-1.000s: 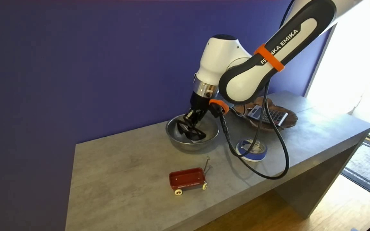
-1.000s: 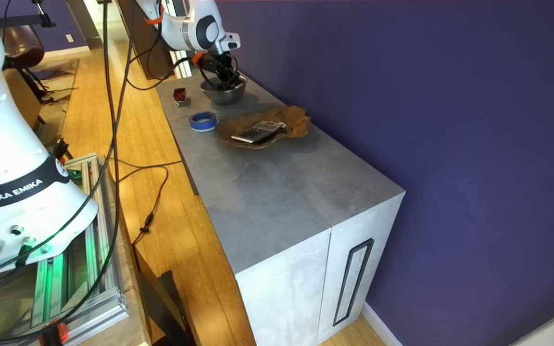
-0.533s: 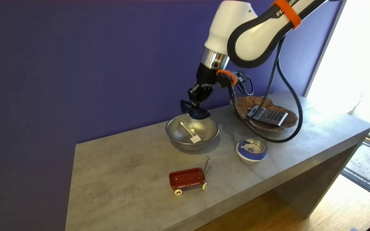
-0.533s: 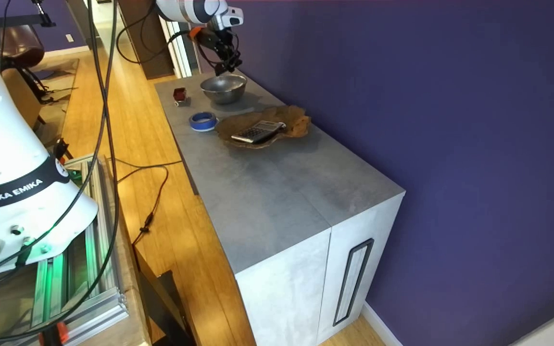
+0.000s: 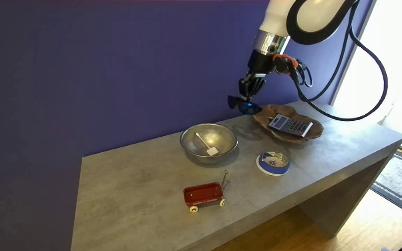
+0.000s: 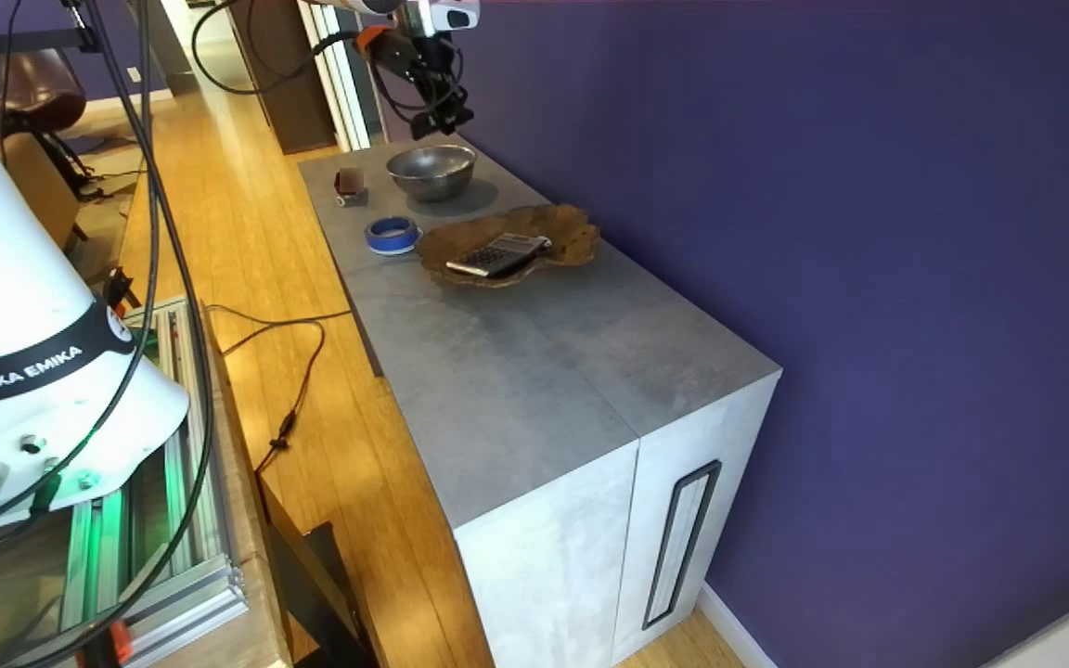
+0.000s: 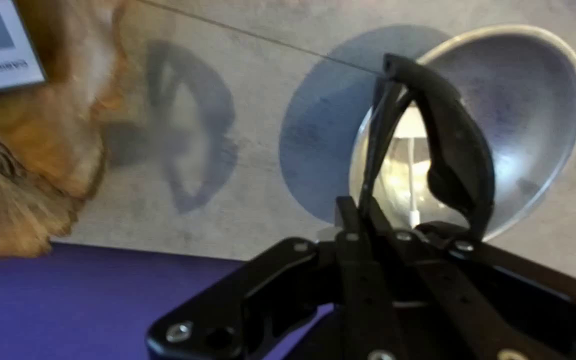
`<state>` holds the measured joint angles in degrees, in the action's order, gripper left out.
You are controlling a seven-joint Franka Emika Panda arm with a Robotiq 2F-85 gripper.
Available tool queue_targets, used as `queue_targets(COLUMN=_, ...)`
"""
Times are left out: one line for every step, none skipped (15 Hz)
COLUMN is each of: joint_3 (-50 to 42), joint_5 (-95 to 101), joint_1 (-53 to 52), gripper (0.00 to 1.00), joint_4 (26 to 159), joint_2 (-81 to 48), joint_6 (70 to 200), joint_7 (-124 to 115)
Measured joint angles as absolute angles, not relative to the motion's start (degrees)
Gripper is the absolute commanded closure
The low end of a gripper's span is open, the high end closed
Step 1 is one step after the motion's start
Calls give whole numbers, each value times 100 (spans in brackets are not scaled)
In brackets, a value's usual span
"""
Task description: Move the silver bowl to the left and remove the glasses from the silver bowl and put it on the table
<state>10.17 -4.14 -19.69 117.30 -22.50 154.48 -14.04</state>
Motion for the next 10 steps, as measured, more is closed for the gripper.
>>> queue_targets(joint_3=1038, joint_5=-479, joint_1=-1876, gripper=99, joint_4=11981, joint_2=-2154, joint_6=15493, joint_7=-1370)
queue_targets(joint_3=1032, joint_5=-488, joint_1=-1821, gripper=99, joint_4=12223, joint_2=-2080, joint_6=15587, joint_7=-1377)
queue_targets(joint_3=1004, joint_5=-482, joint_1=-1812, gripper=99, joint_4=12425, joint_2=-2038, joint_6=15712, joint_7=-1421)
queue_targets(joint_3=943, joint_5=-405, joint_1=-1846, gripper=99, joint_4=12572, joint_2=-2037, joint_6=15832, joint_7=-1546)
queue_targets(joint_3=846, joint_5=-280, joint_1=-1924, gripper=99, joint_4=12665, joint_2=-2068, joint_6=15933, joint_7=-1731)
queue_targets(joint_3=690, joint_5=-82, joint_1=-2056, gripper=99, joint_4=12706, joint_2=-2132, joint_6=16035, joint_7=-1993)
queue_targets(joint_3=489, joint_5=130, joint_1=-2231, gripper=99, joint_4=12711, joint_2=-2225, joint_6=16155, joint_7=-2303)
queue_targets(joint_3=262, joint_5=324, joint_1=-2433, gripper=99, joint_4=12705, joint_2=-2331, joint_6=16296, joint_7=-2612)
queue_targets(joint_3=15, joint_5=489, joint_1=-2662, gripper=99, joint_4=12684, joint_2=-2448, joint_6=16447, joint_7=-2924)
queue_targets(joint_3=-198, joint_5=587, joint_1=-2876, gripper=99, joint_4=12646, joint_2=-2558, joint_6=16535, joint_7=-3161)
